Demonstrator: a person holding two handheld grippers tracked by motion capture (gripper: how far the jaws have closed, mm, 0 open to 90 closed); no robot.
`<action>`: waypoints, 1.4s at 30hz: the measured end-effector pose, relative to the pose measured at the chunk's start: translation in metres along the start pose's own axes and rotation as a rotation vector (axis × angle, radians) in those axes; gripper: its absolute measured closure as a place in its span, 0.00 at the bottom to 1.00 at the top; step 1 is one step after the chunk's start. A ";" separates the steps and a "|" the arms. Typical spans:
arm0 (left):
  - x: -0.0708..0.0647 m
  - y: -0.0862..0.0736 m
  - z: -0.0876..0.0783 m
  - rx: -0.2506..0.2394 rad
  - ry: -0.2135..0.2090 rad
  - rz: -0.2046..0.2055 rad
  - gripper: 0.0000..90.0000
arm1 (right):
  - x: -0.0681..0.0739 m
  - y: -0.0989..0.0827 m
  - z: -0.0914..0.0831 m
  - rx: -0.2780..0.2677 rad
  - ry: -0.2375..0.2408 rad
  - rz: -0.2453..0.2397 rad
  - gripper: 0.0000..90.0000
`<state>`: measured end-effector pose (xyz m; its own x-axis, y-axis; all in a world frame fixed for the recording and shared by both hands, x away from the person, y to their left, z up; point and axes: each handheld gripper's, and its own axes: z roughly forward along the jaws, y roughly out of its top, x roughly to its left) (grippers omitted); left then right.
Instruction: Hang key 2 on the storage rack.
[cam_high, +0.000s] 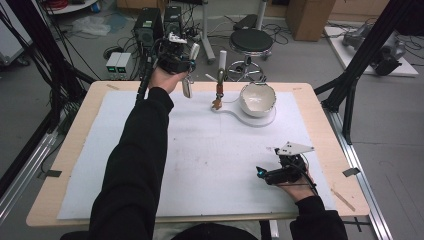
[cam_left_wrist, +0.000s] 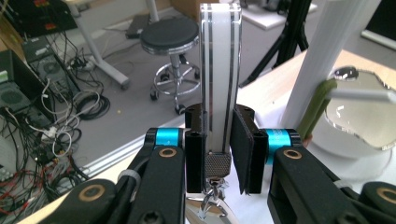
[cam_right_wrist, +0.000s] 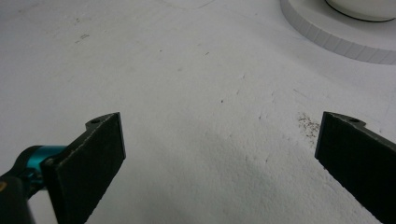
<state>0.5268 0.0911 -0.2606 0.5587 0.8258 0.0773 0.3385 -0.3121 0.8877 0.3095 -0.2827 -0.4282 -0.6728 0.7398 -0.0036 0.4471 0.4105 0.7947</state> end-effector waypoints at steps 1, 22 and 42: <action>-0.001 0.000 0.001 -0.002 0.004 0.005 0.84 | 0.000 0.000 0.000 0.001 -0.001 -0.001 0.01; -0.028 0.021 0.018 -0.067 0.067 0.033 0.84 | 0.001 -0.002 0.000 0.009 -0.006 -0.007 0.01; -0.047 0.017 0.035 -0.047 0.145 0.076 0.84 | 0.001 -0.005 -0.003 0.020 -0.013 -0.007 0.01</action>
<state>0.5324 0.0305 -0.2651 0.4648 0.8608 0.2072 0.2618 -0.3572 0.8966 0.3046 -0.2854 -0.4303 -0.6681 0.7439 -0.0170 0.4547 0.4262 0.7821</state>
